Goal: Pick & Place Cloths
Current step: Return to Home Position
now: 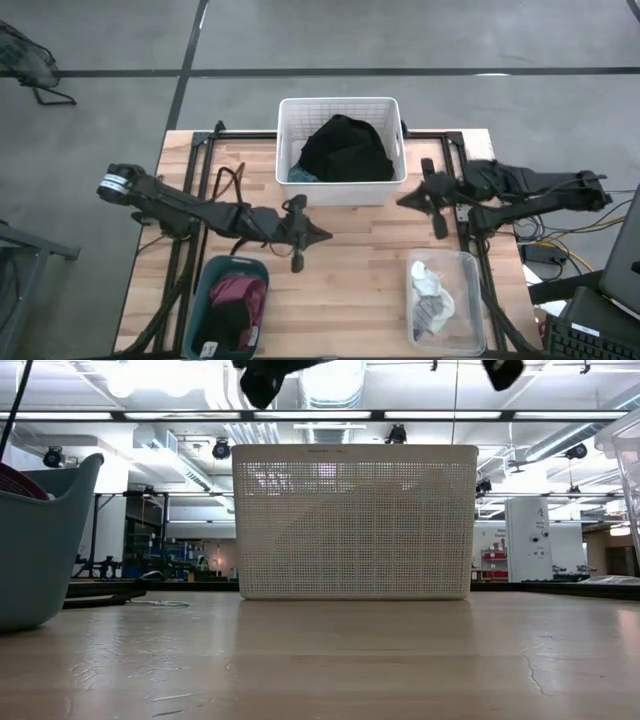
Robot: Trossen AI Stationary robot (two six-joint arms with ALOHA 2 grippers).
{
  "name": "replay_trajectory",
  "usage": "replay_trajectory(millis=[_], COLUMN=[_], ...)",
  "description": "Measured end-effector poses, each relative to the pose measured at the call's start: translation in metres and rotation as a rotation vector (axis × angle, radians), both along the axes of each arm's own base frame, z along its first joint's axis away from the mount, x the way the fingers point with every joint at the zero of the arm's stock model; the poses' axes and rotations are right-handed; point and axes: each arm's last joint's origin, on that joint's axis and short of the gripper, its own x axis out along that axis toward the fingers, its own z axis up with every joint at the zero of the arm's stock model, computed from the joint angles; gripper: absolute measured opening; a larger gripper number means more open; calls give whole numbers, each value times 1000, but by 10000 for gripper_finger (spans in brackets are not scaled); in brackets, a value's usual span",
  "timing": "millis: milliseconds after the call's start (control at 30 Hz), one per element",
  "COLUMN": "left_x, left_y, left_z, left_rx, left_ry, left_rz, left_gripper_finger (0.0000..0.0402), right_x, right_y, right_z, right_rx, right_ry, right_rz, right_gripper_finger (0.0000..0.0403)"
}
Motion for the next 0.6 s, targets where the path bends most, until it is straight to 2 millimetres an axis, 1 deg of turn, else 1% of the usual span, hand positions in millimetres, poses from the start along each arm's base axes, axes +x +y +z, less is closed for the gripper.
replay_trajectory(millis=[167, 267, 433, 600], left_x=[-29, -48, -78, -104], left_y=[15, 27, 41, 46], left_z=[-18, -33, -57, -71], left_rx=[-25, -42, -59, -77], left_ry=[-16, -74, -121, -217], left_rz=[-6, -16, -8, -26], left_gripper_finger=[8, 8, 4, 7], right_x=[-22, -30, -36, -36], right_y=[13, 17, 20, 27], right_z=[-17, -26, -44, -63], right_rx=[14, -29, -125, -170], right_ry=[-97, -122, -111, -157], right_rz=[103, 100, 15, 77], right_gripper_finger=[8, 8, 8, 8])
